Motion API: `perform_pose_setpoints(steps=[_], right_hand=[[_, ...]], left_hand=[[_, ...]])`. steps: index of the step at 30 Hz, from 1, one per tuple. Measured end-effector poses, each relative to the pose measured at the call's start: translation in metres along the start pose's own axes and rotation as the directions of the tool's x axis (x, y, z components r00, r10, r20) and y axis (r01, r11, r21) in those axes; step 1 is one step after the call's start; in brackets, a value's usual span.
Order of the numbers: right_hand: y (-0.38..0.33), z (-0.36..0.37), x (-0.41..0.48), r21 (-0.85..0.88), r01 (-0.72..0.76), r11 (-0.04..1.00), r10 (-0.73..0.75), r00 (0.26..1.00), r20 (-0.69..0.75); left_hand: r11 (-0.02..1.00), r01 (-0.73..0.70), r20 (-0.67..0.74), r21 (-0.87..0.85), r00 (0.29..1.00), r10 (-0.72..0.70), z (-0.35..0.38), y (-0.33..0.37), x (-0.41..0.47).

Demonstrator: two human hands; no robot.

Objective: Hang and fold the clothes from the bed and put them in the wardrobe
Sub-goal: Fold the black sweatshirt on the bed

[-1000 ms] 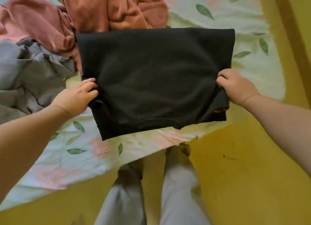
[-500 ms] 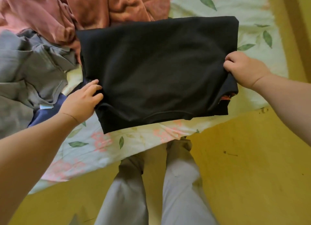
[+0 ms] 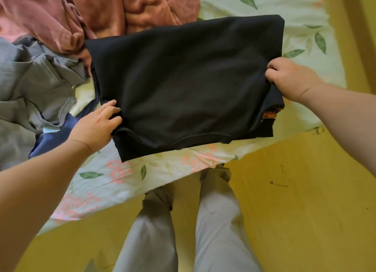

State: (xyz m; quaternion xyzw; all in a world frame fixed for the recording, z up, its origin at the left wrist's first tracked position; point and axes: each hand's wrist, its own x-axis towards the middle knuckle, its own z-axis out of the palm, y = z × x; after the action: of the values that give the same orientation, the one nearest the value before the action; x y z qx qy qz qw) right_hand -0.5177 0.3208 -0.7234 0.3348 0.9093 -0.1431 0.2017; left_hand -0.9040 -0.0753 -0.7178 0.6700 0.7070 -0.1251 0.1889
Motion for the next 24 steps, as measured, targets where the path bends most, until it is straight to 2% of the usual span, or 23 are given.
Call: perform_pose_setpoints(steps=[3, 4, 7, 9, 10, 11, 12, 13, 14, 15, 16, 17, 20, 22, 24], right_hand=[[0.005, 0.006, -0.004, -0.196, 0.159, 0.968, -0.151, 0.987, 0.056], [0.005, 0.004, -0.003, -0.264, 0.18, 0.948, -0.156, 0.982, 0.109], [-0.009, -0.018, 0.003, -0.352, 0.1, 0.931, 0.011, 0.954, 0.299], [-0.023, -0.028, 0.006, -0.313, -0.041, 0.949, 0.124, 0.961, 0.247], [-0.028, -0.029, 0.006, -0.174, -0.171, 0.97, 0.192, 0.975, 0.112], [-0.032, -0.027, 0.006, 0.04, -0.307, 0.951, 0.308, 0.951, -0.038], [-0.037, -0.021, 0.005, 0.262, -0.421, 0.868, 0.464, 0.877, -0.128], [-0.041, -0.013, 0.005, 0.428, -0.522, 0.738, 0.619, 0.777, -0.118], [-0.044, -0.005, 0.006, 0.525, -0.611, 0.593, 0.728, 0.686, -0.025], [-0.047, 0.004, 0.006, 0.571, -0.679, 0.461, 0.778, 0.619, 0.108], [-0.049, 0.013, 0.006, 0.585, -0.72, 0.373, 0.784, 0.582, 0.216], [-0.049, 0.022, 0.005, 0.588, -0.739, 0.328, 0.778, 0.565, 0.276], [-0.041, 0.035, 0.002, 0.575, -0.758, 0.308, 0.776, 0.55, 0.309], [-0.031, 0.036, -0.002, 0.541, -0.779, 0.317, 0.744, 0.558, 0.368], [-0.023, 0.034, -0.01, 0.586, -0.78, 0.22, 0.668, 0.558, 0.492]], left_hand=[[0.999, 0.03, 0.078, 0.031, 0.996, -0.032, 0.001, 0.0, 0.003], [0.998, 0.032, 0.104, 0.051, 0.994, -0.038, 0.0, 0.001, 0.004], [0.996, 0.031, 0.091, 0.089, 0.995, -0.039, -0.007, 0.001, 0.01], [0.987, 0.157, 0.0, -0.047, 0.988, -0.157, -0.014, 0.004, 0.017], [0.933, 0.294, -0.06, -0.208, 0.948, -0.312, -0.017, 0.007, 0.023], [0.8, 0.451, -0.104, -0.395, 0.844, -0.526, -0.02, 0.011, 0.029], [0.603, 0.575, -0.09, -0.553, 0.678, -0.729, -0.022, 0.015, 0.037], [0.38, 0.659, -0.001, -0.649, 0.498, -0.867, -0.024, 0.019, 0.046], [0.17, 0.715, 0.136, -0.678, 0.349, -0.927, -0.023, 0.023, 0.054], [0.014, 0.755, 0.271, -0.655, 0.253, -0.929, -0.019, 0.026, 0.06], [-0.069, 0.792, 0.368, -0.606, 0.202, -0.908, -0.014, 0.029, 0.064], [-0.094, 0.825, 0.422, -0.557, 0.183, -0.888, -0.008, 0.033, 0.066], [-0.063, 0.868, 0.433, -0.493, 0.182, -0.883, 0.012, 0.044, 0.062], [-0.102, 0.859, 0.471, -0.502, 0.173, -0.865, 0.025, 0.045, 0.053], [-0.163, 0.813, 0.525, -0.559, 0.195, -0.829, 0.034, 0.041, 0.042]])
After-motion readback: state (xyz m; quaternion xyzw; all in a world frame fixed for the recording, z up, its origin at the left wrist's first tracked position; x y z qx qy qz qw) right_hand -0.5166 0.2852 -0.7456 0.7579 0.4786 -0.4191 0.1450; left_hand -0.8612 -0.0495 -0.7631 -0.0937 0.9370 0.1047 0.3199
